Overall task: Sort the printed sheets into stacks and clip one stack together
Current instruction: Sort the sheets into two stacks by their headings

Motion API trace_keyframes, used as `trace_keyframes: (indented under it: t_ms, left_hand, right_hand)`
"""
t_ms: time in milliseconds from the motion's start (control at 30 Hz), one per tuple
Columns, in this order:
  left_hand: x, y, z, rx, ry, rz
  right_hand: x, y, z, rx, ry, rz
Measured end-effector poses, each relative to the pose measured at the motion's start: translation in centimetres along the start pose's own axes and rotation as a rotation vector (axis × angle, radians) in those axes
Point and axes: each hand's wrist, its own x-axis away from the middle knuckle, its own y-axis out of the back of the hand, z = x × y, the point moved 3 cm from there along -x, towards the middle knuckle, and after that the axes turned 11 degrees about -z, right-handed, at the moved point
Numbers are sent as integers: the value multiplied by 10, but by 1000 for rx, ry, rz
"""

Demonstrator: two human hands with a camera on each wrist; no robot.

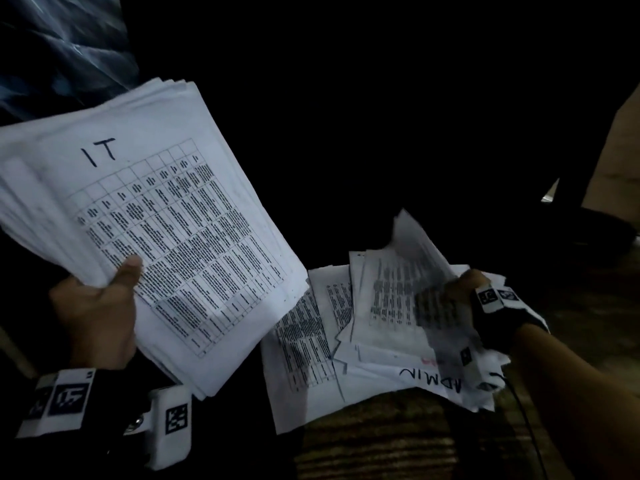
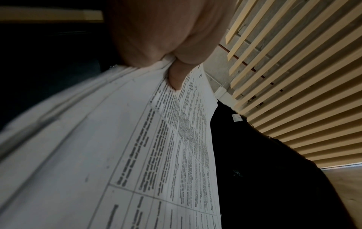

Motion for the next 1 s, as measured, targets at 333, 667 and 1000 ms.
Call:
trace_keyframes:
  t_ms: [333,667,1000]
  left_hand:
    - [48,-12,-28,59,-18,152]
    - [74,-40,-10,184,447,614]
    - [116,-71,-1,208,515,781]
  right_hand:
    - [3,-2,3,25,-12,-74]
    - [32,100,98,-206,500,-318]
    - [85,97,148,-676,517,223]
